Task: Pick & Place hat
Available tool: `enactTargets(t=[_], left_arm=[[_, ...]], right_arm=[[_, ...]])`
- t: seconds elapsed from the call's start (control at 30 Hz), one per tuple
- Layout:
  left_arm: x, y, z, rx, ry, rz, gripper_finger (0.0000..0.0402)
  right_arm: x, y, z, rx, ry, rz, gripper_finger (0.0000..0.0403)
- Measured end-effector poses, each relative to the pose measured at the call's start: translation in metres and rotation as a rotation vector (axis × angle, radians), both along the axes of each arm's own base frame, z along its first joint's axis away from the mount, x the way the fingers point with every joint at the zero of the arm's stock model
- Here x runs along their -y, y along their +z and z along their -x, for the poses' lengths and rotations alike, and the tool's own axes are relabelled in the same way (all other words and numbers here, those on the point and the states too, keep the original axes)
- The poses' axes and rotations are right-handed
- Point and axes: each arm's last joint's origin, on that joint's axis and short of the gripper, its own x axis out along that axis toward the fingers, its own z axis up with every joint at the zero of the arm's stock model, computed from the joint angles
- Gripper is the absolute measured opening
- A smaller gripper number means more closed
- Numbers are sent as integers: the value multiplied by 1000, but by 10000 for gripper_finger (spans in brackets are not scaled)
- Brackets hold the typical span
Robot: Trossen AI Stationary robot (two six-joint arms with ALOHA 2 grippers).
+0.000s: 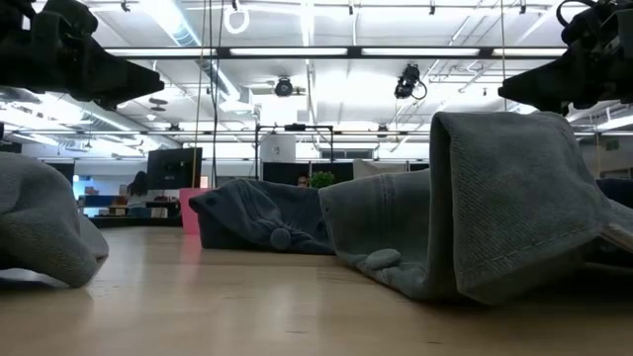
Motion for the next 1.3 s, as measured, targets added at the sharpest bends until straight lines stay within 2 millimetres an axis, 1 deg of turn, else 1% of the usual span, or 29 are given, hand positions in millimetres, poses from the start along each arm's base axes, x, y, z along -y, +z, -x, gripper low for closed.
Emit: enactTargets(t=[0.6,0.77,0.87,0.93,0.97,1.07,1.13,1.3], left_arm=[[0,1,0,15,0,5,165],[0,1,0,50,-5,119,165],[0,2,0,60,-6,135,165],[0,3,0,66,-6,112,165],[0,4,0,74,-6,113,165],[0,10,1,130,-7,114,165],[-1,17,2,141,-7,99,165],[-2,46,7,170,-9,120,165]], right_arm=[[0,0,0,0,0,0,94],[0,0,0,0,0,0,94],[0,0,0,-2,-2,14,94],[0,0,0,9,9,-24,94],[-1,1,0,23,18,-75,94],[-1,1,0,59,30,-251,94],[-1,1,0,71,26,-316,94],[-1,0,0,50,23,-284,94]])
